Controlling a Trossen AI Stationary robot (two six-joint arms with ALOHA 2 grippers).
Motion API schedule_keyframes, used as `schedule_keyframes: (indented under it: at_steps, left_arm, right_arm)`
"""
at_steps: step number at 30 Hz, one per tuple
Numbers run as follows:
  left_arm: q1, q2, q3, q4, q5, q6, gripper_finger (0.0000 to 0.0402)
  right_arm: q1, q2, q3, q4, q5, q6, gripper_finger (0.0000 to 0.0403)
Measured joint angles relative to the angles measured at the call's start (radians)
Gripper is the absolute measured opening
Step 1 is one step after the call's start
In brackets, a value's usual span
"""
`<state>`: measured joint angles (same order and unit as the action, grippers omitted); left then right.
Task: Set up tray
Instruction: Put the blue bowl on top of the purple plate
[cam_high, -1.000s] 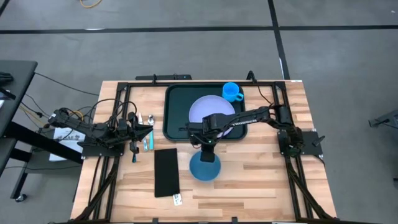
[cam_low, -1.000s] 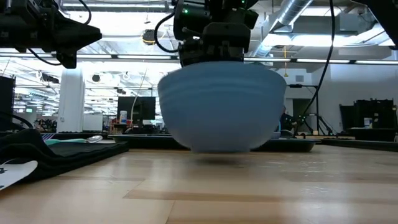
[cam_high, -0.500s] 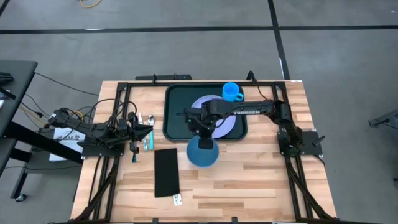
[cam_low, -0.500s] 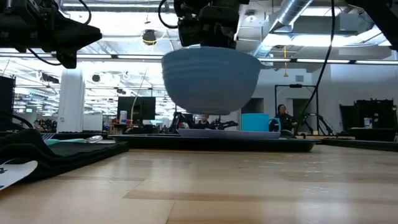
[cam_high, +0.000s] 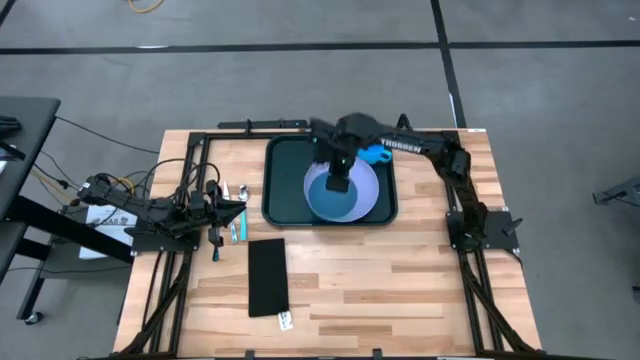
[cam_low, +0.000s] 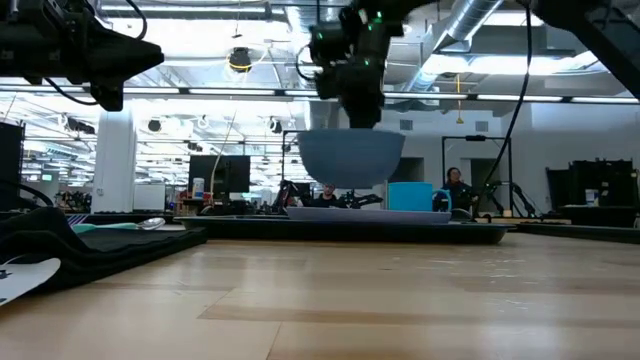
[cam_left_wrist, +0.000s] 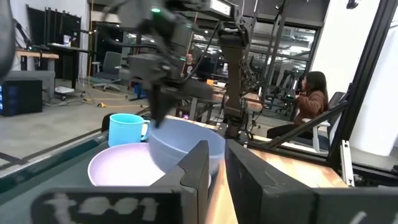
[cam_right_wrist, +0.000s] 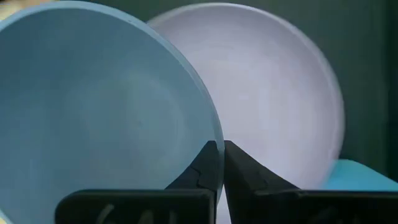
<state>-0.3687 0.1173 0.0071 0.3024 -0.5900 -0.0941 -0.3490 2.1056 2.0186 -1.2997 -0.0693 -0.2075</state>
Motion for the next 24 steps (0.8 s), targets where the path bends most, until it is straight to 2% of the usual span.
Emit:
schedule_keyframes:
  at_steps: [10,16,24]
  left_arm:
    - [0.000,0.000,0.000,-0.005,0.000,-0.015,0.0041]
    - [0.000,0.000,0.000,-0.005,0.000,-0.015,0.0041]
    - [0.000,0.000,0.000,-0.020,0.000,-0.038,0.0041]
  right_arm:
    - [-0.207,0.000,0.000,0.040,-0.005,-0.031,0.0002]
    - [-0.231,0.000,0.000,0.072,-0.059,-0.054,0.0002]
    - [-0.220,0.010,-0.057,0.110,-0.064,-0.075,0.0001]
